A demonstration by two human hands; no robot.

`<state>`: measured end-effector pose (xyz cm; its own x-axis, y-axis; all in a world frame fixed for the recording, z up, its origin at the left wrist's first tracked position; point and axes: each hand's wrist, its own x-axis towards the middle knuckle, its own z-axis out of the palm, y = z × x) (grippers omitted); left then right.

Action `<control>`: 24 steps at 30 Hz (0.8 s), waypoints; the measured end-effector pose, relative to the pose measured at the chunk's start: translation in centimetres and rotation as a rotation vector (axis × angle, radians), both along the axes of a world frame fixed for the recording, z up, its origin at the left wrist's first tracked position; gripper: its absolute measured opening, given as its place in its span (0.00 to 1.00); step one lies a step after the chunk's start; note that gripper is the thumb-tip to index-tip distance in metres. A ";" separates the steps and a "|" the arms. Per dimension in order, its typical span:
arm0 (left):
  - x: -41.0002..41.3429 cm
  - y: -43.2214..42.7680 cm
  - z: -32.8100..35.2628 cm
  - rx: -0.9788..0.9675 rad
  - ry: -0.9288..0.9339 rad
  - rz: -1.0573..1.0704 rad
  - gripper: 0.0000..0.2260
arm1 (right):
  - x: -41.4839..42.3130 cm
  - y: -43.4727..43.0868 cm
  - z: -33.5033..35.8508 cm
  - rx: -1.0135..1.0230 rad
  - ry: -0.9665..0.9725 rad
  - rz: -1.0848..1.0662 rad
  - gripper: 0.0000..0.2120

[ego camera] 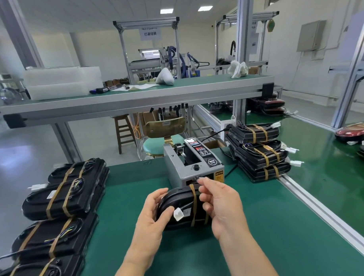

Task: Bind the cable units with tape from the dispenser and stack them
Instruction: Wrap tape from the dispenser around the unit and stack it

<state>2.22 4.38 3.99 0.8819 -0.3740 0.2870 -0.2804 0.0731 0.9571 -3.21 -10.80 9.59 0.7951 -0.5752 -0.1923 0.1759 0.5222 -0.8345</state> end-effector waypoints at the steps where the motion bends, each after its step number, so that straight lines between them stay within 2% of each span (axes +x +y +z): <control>1: 0.0 0.1 -0.2 0.004 0.010 -0.009 0.18 | 0.0 0.4 -0.2 -0.014 0.007 0.018 0.03; 8: 0.1 0.5 -1.3 0.062 0.036 -0.024 0.19 | 0.3 2.0 -1.6 -0.144 0.072 0.101 0.05; 24: 0.7 0.7 -1.0 0.170 -0.100 -0.013 0.23 | 1.0 2.9 -2.5 -0.198 0.101 0.133 0.09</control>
<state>2.93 5.07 2.97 0.8468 -0.4356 0.3052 -0.3752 -0.0825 0.9233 -2.21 -7.94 7.05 0.8489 -0.5009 -0.1689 0.0267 0.3597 -0.9327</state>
